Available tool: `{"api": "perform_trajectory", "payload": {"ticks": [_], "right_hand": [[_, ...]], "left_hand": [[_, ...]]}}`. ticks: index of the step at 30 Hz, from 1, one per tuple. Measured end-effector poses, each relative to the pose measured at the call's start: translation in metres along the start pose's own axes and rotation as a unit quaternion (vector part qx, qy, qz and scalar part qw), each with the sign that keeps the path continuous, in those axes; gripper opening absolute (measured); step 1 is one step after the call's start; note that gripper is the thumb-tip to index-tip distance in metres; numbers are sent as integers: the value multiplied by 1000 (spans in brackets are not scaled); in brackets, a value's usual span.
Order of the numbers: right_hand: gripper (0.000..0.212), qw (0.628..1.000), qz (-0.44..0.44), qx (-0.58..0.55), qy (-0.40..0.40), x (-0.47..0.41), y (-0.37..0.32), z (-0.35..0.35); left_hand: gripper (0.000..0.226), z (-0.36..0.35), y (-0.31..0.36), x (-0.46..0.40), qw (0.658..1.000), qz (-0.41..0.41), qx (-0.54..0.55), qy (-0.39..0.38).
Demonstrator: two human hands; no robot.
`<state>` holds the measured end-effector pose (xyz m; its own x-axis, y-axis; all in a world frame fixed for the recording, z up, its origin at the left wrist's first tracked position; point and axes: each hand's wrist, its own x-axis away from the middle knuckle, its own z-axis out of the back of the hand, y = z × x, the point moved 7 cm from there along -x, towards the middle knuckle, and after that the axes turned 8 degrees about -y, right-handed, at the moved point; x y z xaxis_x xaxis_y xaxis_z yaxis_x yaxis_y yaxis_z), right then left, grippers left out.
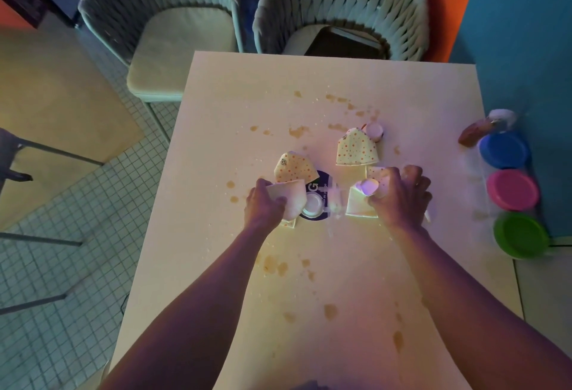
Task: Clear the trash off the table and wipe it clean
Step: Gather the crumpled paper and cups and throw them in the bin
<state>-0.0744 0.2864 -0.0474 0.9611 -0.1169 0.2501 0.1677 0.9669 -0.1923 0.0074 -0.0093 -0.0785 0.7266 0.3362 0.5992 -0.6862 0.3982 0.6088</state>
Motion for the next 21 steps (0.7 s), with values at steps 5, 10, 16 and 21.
{"api": "perform_trajectory", "payload": {"ticks": [5,10,16,21], "right_hand": [[77,996,11,-6,-90,-10,-4,-11],[93,986,6,37,-161,-19,-3,-13],[80,973,18,123,-194,-26,-4,-10],[75,971,27,143,-191,-25,-7,-11]], "left_hand": [[39,0,1,1,1000,10,7,-3],[39,-1,-1,3,1000,19,18,-9],[39,-1,-7,6,999,26,29,-12],[38,-2,-10,6,999,32,39,-8]]}}
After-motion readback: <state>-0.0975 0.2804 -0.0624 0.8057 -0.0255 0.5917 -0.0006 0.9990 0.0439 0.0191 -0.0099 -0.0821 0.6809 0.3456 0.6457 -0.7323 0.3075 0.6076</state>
